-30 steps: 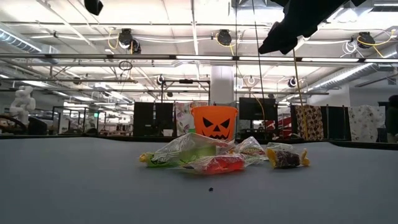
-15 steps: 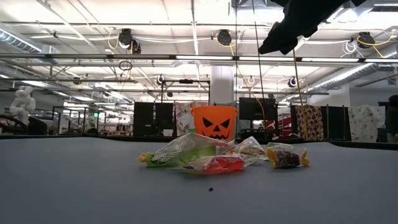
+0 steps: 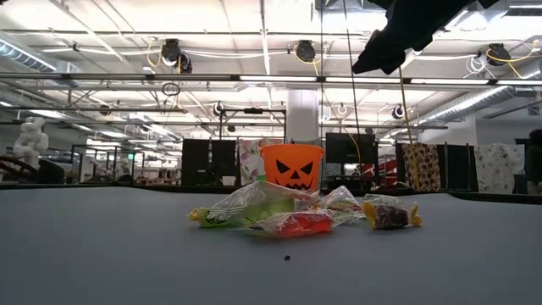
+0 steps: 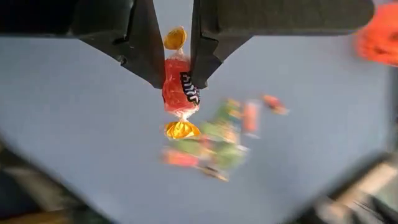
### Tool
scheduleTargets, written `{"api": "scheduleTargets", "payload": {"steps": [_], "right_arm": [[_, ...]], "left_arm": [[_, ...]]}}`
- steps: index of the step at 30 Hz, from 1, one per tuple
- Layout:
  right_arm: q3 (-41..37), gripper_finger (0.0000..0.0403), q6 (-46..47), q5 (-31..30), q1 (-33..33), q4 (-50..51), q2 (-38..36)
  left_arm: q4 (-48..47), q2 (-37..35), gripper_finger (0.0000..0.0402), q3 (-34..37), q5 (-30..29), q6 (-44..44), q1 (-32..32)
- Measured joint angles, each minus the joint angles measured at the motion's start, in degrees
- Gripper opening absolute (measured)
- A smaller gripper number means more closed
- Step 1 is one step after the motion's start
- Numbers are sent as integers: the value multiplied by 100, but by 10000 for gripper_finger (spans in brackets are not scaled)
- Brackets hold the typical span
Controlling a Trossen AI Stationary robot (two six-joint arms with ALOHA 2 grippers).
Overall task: Sort candy by brand, put in halloween buckets
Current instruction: Put the orange candy into the black bucket, then put the small orange gummy into the purple bucket
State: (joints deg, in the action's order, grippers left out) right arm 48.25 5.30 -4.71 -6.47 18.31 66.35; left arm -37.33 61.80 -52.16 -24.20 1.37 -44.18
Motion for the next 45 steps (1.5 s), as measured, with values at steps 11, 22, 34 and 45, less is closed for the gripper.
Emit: {"api": "scheduleTargets", "payload": {"steps": [11,22,34,45], "right_arm": [[0,146,107,0,0,-11,-1],[0,146,107,0,1,-44,-1],[0,146,105,0,-1,-238,-2],[4,146,55,20,3,-1259,819]], "left_arm": [[-600,52,64,-472,2055,-3998,-1331],[-973,744,83,-472,2272,-6270,-1978],[-1025,686,142,-472,2733,-6535,-1844],[-1670,448,140,-1257,815,-3640,-477]]}}
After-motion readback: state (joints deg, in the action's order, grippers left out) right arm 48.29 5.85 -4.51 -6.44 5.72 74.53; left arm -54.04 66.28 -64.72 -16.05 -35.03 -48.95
